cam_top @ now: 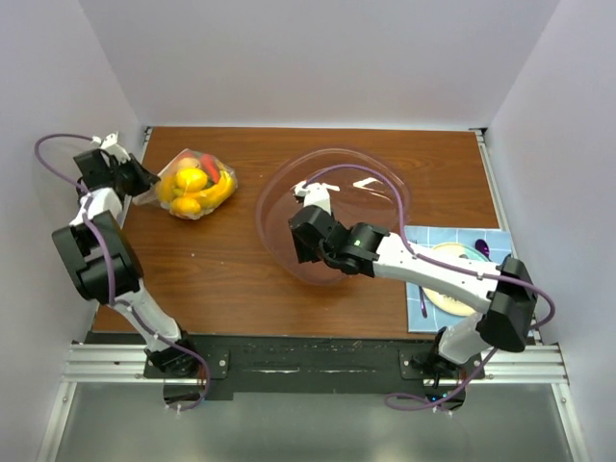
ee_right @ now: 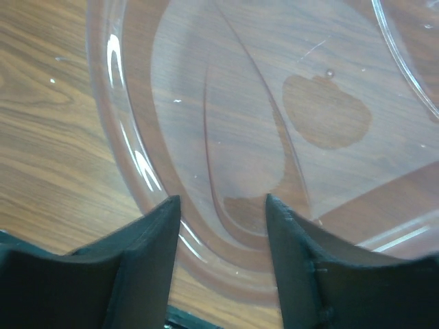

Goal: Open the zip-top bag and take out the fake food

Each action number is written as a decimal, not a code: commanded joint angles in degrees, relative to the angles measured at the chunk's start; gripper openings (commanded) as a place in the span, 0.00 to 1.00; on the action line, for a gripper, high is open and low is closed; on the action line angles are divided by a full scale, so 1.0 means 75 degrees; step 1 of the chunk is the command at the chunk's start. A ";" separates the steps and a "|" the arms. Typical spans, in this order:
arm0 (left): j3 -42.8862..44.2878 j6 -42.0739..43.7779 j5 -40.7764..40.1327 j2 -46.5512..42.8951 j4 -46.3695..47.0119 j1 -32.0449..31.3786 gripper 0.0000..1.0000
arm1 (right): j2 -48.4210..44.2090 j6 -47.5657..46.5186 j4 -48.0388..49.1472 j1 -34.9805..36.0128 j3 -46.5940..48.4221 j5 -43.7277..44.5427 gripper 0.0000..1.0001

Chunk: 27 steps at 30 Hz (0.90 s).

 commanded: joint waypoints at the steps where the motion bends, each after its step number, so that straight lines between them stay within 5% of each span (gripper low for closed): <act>1: -0.0762 0.0820 0.1338 -0.1428 -0.1115 -0.0052 0.00 | -0.0455 0.0273 -0.0469 0.0080 0.0528 0.0454 0.47; 5: -0.1853 0.2715 0.1856 -0.2354 -0.2193 -0.0180 0.00 | -0.0549 0.0460 -0.0751 0.0138 0.0657 0.0490 0.40; 8: -0.2194 0.3120 0.1273 -0.2905 -0.2302 -0.0193 0.01 | -0.0526 0.0577 -0.0775 0.0267 0.0739 0.0443 0.40; 10: -0.2078 0.2957 0.0641 -0.3151 -0.1518 -0.0122 0.17 | -0.0398 0.0659 -0.0810 0.0407 0.0844 0.0455 0.43; 12: -0.1693 0.2500 0.0264 -0.3117 -0.0572 -0.0111 0.49 | -0.0304 0.0706 -0.0833 0.0665 0.0961 0.0571 0.51; 13: -0.1482 0.2301 -0.0074 -0.2920 -0.0287 -0.0111 0.57 | -0.0234 0.0707 -0.0845 0.0759 0.0997 0.0618 0.62; 15: -0.0746 0.1575 -0.0346 -0.2580 0.0530 -0.0122 0.71 | -0.0023 0.0707 -0.0938 0.1040 0.1207 0.0724 0.66; 20: 0.0430 0.0379 -0.1376 -0.1220 0.1436 -0.0227 0.76 | 0.0516 0.0777 -0.1231 0.1485 0.1688 0.0994 0.68; 27: 0.0618 0.0881 -0.3228 0.0093 0.1532 -0.0825 0.76 | 0.0576 0.1070 -0.1220 0.1662 0.1736 0.0959 0.68</act>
